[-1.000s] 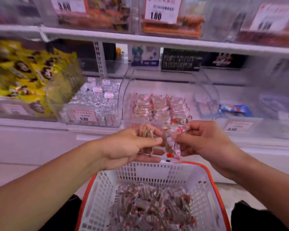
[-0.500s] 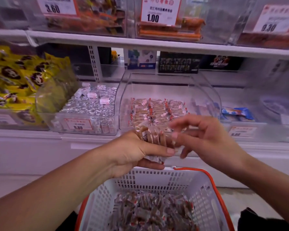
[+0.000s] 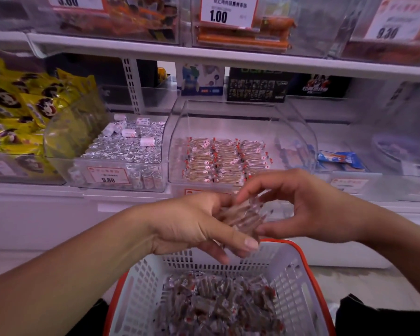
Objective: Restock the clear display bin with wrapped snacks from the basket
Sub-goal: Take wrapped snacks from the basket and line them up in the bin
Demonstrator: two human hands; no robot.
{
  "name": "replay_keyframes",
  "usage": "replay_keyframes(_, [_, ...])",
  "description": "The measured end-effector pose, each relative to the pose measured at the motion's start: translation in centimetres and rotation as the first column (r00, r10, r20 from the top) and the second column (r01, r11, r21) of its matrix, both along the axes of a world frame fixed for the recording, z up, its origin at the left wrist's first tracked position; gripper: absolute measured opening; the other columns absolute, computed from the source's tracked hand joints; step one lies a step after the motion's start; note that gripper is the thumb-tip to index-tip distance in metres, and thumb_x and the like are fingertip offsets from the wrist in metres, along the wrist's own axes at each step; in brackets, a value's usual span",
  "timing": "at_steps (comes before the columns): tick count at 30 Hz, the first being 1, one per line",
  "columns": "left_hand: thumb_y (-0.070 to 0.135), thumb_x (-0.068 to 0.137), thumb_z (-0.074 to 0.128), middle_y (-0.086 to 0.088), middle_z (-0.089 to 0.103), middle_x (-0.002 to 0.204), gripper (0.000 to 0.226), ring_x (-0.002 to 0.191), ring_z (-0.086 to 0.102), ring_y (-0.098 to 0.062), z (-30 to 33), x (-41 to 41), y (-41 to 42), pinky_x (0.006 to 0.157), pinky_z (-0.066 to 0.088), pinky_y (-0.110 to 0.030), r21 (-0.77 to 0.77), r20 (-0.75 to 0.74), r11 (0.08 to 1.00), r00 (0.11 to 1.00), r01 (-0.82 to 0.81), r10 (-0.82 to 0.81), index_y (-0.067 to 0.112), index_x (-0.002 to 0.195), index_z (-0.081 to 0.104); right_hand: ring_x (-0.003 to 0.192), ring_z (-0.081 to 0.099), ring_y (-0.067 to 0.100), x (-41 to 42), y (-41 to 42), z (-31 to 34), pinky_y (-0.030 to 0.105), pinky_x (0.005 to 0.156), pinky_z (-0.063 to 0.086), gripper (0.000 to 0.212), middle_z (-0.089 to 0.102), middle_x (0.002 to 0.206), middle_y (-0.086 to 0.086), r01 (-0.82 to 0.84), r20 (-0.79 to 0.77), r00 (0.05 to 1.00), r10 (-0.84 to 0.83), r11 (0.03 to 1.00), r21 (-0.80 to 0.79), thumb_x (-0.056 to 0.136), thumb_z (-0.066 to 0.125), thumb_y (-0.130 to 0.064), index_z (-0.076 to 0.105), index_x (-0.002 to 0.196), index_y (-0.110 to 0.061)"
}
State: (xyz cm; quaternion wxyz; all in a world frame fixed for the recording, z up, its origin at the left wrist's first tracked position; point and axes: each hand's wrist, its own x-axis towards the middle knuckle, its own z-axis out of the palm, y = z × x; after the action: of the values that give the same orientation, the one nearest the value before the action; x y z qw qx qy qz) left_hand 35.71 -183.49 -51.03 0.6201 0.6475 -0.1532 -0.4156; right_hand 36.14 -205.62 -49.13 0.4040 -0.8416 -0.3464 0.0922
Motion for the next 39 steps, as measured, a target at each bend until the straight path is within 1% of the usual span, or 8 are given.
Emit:
replay_keyframes(5, [0.049,0.076,0.068,-0.009,0.067,0.085,0.066,0.071,0.064,-0.017,0.1,0.7,-0.5,0.05,0.049,-0.022,-0.166,-0.028,0.952,0.966,-0.258,0.257,0.004,0.123,0.061,0.084,0.065,0.013,0.8,-0.7,0.0,0.025,0.08,0.054,0.04,0.068,0.095,0.003,0.112,-0.061,0.993,-0.102,0.977,0.184,0.074,0.08,0.006,0.066,0.106,-0.013])
replay_keyframes(12, [0.085,0.074,0.038,-0.016,0.058,0.098,0.082,0.062,0.048,-0.013,0.4,1.5,-3.0,0.05,0.038,-0.023,-0.143,0.125,0.942,0.938,-0.305,0.323,0.02,0.119,0.056,0.081,0.064,0.01,1.6,0.5,2.7,0.028,0.075,0.053,0.038,0.067,0.088,-0.013,0.131,0.361,0.93,-0.065,0.978,-0.162,0.068,0.084,-0.014,0.069,0.103,-0.021])
replay_keyframes(15, [0.086,0.076,0.033,-0.014,0.069,0.107,0.074,0.065,0.057,-0.017,1.9,3.0,-3.1,0.053,0.045,-0.028,-0.198,0.199,0.916,0.901,-0.349,0.386,0.026,0.108,0.062,0.079,0.067,0.011,3.6,0.3,5.4,0.035,0.076,0.055,0.034,0.071,0.086,-0.009,0.163,0.357,0.931,-0.074,0.96,-0.228,0.067,0.082,-0.019,0.07,0.099,-0.02])
replay_keyframes(18, [0.077,0.087,0.028,-0.012,0.063,0.104,0.06,0.081,0.061,-0.022,1.7,4.6,-2.1,0.068,0.052,-0.041,-0.119,0.576,0.853,0.664,-0.509,0.477,0.028,0.11,0.055,0.073,0.069,0.016,6.6,-1.1,7.0,0.042,0.075,0.056,0.03,0.073,0.081,-0.003,0.281,0.313,0.931,-0.19,0.919,-0.278,0.067,0.083,-0.022,0.07,0.093,-0.019])
replay_keyframes(20, [0.065,0.092,0.034,-0.011,0.061,0.094,0.046,0.081,0.057,-0.018,0.9,5.3,-1.2,0.068,0.048,-0.033,-0.107,0.725,0.825,0.524,-0.555,0.446,0.026,0.104,0.056,0.069,0.066,0.014,8.3,-2.0,6.7,0.035,0.069,0.054,0.028,0.07,0.076,-0.004,0.36,0.349,0.909,-0.227,0.848,-0.389,0.066,0.085,-0.022,0.069,0.09,-0.018])
replay_keyframes(29, [0.035,0.098,0.053,0.023,0.061,0.087,0.012,0.081,0.056,0.004,-0.9,6.4,-0.2,0.066,0.037,-0.005,0.016,0.808,0.841,0.502,-0.541,0.308,0.029,0.091,0.061,0.087,0.057,0.021,11.7,-0.6,1.7,0.029,0.067,0.044,0.04,0.05,0.085,-0.008,0.365,0.404,0.914,-0.04,0.513,-0.777,0.062,0.077,-0.051,0.055,0.089,-0.033])
replay_keyframes(34, [0.034,0.097,0.056,0.023,0.059,0.077,0.012,0.064,0.052,0.009,-1.1,6.1,-0.5,0.06,0.037,-0.006,0.004,0.844,0.847,0.456,-0.532,0.282,0.028,0.088,0.062,0.077,0.05,0.019,12.0,0.8,-0.7,0.026,0.064,0.04,0.041,0.042,0.08,-0.006,0.354,0.361,0.929,-0.079,0.474,-0.806,0.066,0.083,-0.03,0.042,0.071,-0.028])
replay_keyframes(39, [0.038,0.094,0.055,0.022,0.061,0.086,0.012,0.071,0.054,0.009,-1.2,5.9,-0.5,0.064,0.037,-0.006,-0.017,0.861,0.852,0.426,-0.523,0.279,0.03,0.088,0.062,0.105,0.061,0.026,12.1,1.0,-2.3,0.027,0.076,0.043,0.052,0.063,0.113,0.007,0.346,0.345,0.934,-0.092,0.467,-0.814,0.067,0.087,-0.022,0.061,0.113,-0.018])
